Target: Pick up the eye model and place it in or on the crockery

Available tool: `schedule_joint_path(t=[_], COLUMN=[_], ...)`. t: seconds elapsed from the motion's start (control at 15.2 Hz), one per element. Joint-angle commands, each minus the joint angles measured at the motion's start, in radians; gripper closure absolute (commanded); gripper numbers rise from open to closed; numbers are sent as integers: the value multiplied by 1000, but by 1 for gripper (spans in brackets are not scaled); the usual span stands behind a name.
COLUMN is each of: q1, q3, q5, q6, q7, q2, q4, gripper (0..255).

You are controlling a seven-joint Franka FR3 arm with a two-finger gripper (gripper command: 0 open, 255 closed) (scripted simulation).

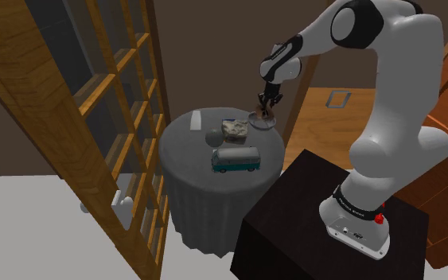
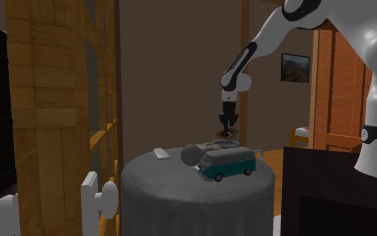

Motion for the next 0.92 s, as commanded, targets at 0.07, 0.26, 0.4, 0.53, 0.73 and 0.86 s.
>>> schedule_joint_path(t=[0.07,0.26,0.4,0.53,0.73,0.86], q1=[-1,-2,-2,-2,-2,-2], q3=[1,1,1,1,1,1], q5=[1,2,2,2,2,2], q6=[27,48,48,48,48,48], q7=[-1,-2,-2,-2,-2,-2], q2=[34,57,57,57,57,57], q4=[8,10,10,10,10,10], gripper=[255,255,255,255,255,0])
